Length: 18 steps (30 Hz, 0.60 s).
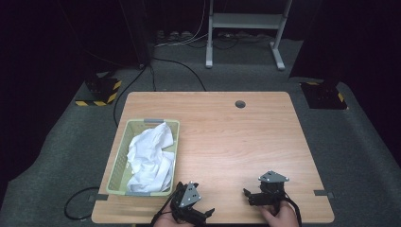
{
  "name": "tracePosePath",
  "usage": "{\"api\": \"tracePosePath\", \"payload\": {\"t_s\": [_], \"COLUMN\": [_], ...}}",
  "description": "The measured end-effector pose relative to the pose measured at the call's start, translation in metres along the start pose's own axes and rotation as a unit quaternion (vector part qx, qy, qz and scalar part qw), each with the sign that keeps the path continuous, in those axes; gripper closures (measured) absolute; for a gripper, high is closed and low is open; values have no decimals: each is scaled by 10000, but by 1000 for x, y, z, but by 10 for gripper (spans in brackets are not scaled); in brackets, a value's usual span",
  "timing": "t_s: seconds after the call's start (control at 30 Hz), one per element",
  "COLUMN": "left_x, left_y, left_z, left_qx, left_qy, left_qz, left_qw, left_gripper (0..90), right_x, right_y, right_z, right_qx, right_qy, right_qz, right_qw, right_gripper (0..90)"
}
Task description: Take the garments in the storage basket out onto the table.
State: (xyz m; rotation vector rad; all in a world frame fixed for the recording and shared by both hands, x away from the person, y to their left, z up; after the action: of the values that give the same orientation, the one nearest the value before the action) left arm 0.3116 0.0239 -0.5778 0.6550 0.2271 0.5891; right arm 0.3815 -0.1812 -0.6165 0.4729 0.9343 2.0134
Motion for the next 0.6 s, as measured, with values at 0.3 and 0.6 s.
{"api": "tracePosePath", "payload": {"t_s": [0.3, 0.6], "left_x": [2, 5], "left_y": [7, 17], "left_z": [5, 10], "left_qx": [-125, -210], "left_qy": [-16, 35], "left_qz": [97, 160], "left_qw": [9999, 9996], "left_gripper": [17, 17], "right_x": [0, 0], "right_y": [0, 0], "right_z": [0, 0], "right_qx": [-1, 0], "right_qy": [0, -1], "right_qz": [0, 1], "right_qw": [10000, 10000], "right_gripper": [0, 0]}}
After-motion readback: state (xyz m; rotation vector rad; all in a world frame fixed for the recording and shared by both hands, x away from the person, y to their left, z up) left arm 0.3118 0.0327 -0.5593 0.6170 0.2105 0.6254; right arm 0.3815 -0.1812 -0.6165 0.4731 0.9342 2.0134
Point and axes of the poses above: each handheld gripper's, and its own axes: y roughly backward along the jaws, z roughly out of its top, x roughly to its left, the point moved 10 cm from there along -y, roughly forward along the jaws, and after that the axes turned 4 degrees about x, right-handed, at the moved point
